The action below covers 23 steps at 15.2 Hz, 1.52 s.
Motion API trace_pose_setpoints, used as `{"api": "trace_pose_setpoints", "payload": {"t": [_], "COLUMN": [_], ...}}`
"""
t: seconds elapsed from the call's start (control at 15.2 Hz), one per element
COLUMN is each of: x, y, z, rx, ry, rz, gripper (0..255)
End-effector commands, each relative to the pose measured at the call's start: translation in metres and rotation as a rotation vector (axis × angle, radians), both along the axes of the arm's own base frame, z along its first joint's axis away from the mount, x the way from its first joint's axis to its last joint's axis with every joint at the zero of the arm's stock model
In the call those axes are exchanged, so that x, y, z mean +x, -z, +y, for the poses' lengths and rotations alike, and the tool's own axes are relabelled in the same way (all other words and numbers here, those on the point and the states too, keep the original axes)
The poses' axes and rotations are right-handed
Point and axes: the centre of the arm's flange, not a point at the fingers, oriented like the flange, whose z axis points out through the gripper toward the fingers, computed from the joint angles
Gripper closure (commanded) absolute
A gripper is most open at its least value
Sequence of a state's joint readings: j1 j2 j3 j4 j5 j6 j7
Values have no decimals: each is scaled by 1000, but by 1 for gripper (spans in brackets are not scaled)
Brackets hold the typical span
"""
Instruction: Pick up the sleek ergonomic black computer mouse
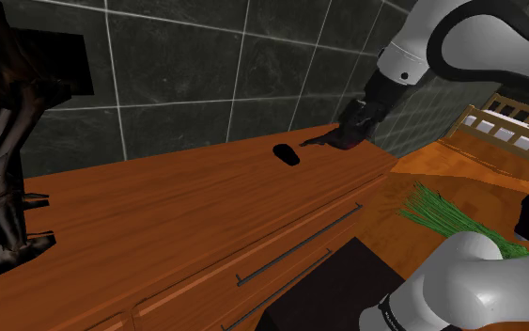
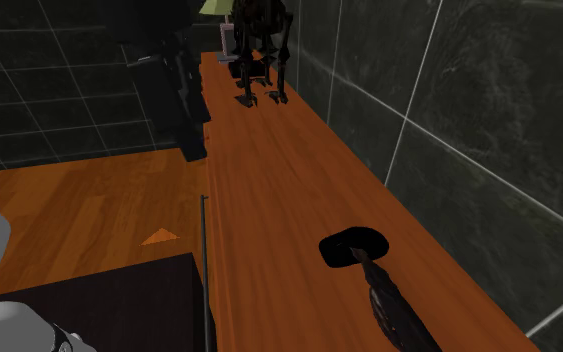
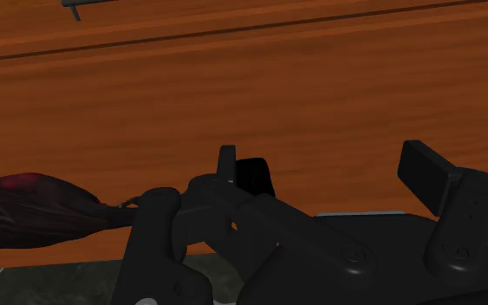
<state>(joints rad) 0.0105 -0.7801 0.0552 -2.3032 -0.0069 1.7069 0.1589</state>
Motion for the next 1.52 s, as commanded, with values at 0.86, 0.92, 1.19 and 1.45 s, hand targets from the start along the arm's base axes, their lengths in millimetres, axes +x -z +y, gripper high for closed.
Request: {"api": "trace_pose_setpoints", "payload": {"t": [0.86, 0.92, 1.19, 1.45], "x": [140, 150, 193, 228], "y": [101, 109, 141, 169], "z": [-32, -35, -45, -54], "rx": [8, 9, 11, 14], "ry": [18, 19, 25, 30], "rz": [33, 36, 46, 55], "gripper": [0, 0, 0, 0]}}
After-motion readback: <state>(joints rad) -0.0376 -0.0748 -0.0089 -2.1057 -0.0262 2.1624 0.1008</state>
